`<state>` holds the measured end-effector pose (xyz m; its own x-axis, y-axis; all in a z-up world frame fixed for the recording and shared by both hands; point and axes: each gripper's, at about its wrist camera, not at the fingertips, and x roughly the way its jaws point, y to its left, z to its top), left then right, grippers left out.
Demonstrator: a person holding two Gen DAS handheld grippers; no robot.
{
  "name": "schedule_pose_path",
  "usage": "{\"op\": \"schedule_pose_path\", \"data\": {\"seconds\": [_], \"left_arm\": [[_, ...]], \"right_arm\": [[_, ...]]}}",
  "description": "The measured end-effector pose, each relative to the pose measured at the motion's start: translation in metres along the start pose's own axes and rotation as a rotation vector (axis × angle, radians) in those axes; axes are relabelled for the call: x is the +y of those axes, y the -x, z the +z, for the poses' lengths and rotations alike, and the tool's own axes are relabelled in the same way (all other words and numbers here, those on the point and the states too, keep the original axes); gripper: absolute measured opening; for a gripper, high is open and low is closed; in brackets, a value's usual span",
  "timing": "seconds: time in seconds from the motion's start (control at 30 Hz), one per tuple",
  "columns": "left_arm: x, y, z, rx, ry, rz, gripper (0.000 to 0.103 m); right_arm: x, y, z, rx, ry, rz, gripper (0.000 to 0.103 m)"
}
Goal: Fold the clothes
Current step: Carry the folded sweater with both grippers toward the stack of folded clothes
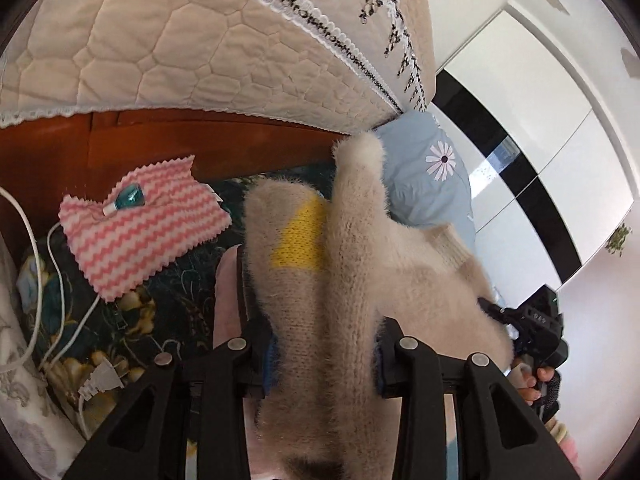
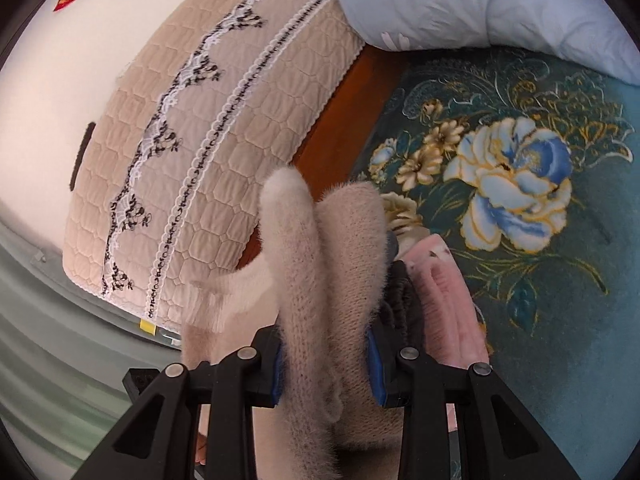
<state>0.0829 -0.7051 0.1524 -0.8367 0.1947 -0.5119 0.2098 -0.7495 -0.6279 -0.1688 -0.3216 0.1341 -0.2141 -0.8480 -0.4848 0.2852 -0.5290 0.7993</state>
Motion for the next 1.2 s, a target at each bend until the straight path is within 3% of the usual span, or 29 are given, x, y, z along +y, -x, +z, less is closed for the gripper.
{"op": "schedule_pose_path", "data": {"seconds": [0.2, 0.33, 0.5, 0.63, 0.73, 0.8, 0.9, 1.0, 1.07, 1.2], "left_arm": [[0.006, 0.000, -0.001, -0.002, 0.081, -0.012, 0.045], [0.002, 0.008, 0.003, 0.007, 0.137, 0.009, 0.052], [-0.003, 0.037, 0.012, -0.088, 0.122, 0.086, 0.053], [-0.019, 0.060, 0.016, -0.128, 0.076, 0.097, 0.053], [-0.049, 0.069, 0.016, -0.161, -0.005, 0.057, 0.053], [-0.072, 0.058, 0.011, -0.134, -0.083, 0.046, 0.054], [-0.103, 0.018, -0.009, -0.012, -0.258, 0.144, 0.054], [-0.104, -0.005, -0.025, 0.049, -0.306, 0.202, 0.054], [-0.100, -0.013, -0.029, 0.058, -0.316, 0.244, 0.053], [-0.092, -0.021, -0.025, 0.086, -0.300, 0.230, 0.053]], "right_arm": [[-0.012, -0.005, 0.001, 0.016, -0.028, 0.037, 0.037], [-0.022, 0.004, 0.003, 0.037, -0.111, 0.110, 0.042], [-0.032, 0.026, 0.008, -0.012, -0.161, 0.102, 0.047], [-0.016, 0.055, 0.017, -0.105, -0.115, -0.017, 0.047], [0.027, 0.073, 0.020, -0.191, 0.018, -0.118, 0.047], [0.066, 0.070, 0.012, -0.219, 0.157, -0.195, 0.047], [0.112, 0.032, -0.016, -0.116, 0.369, -0.260, 0.047], [0.130, -0.009, -0.042, 0.011, 0.508, -0.324, 0.047], [0.123, -0.026, -0.047, 0.039, 0.519, -0.367, 0.046], [0.105, -0.048, -0.046, 0.061, 0.498, -0.415, 0.046]]}}
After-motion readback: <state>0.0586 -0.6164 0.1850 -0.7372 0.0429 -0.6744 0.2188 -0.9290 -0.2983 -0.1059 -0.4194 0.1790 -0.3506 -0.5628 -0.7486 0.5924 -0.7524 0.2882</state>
